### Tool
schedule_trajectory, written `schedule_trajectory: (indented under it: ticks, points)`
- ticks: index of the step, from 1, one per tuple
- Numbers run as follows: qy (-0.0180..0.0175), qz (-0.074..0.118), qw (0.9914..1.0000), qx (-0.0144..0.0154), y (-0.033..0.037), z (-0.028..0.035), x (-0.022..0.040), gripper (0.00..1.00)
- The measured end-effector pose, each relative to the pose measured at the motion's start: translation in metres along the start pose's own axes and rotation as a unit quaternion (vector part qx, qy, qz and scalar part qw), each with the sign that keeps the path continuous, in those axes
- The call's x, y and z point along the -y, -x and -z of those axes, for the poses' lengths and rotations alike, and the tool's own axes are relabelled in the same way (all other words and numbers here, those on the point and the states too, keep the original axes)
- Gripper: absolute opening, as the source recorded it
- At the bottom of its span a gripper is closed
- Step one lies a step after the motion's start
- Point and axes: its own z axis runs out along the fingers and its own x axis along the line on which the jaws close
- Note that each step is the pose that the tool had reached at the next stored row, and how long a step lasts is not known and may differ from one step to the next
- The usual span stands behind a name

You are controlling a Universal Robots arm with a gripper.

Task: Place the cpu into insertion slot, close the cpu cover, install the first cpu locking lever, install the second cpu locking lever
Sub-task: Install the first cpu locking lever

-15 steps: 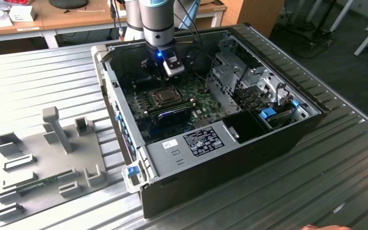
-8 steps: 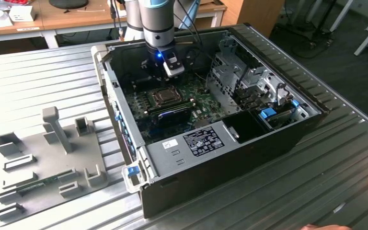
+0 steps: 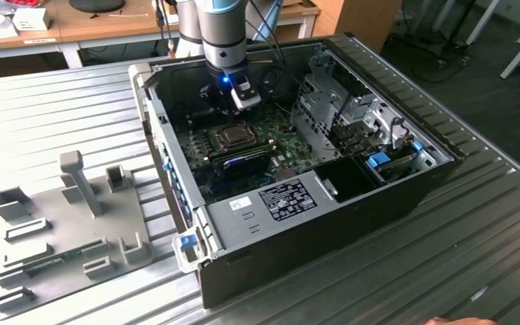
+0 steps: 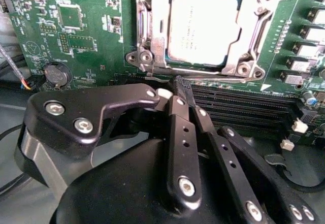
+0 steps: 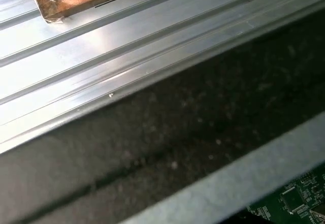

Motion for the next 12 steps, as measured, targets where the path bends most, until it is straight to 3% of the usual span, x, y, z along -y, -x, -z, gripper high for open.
schedule_trajectory:
  ticks: [7, 12]
  points:
    - [0.0, 0.0, 1.0, 0.0, 0.0, 0.0, 0.0, 0.11]
    - [0.0, 0.0, 1.0, 0.0, 0.0005, 0.0043, -0.0007, 0.11]
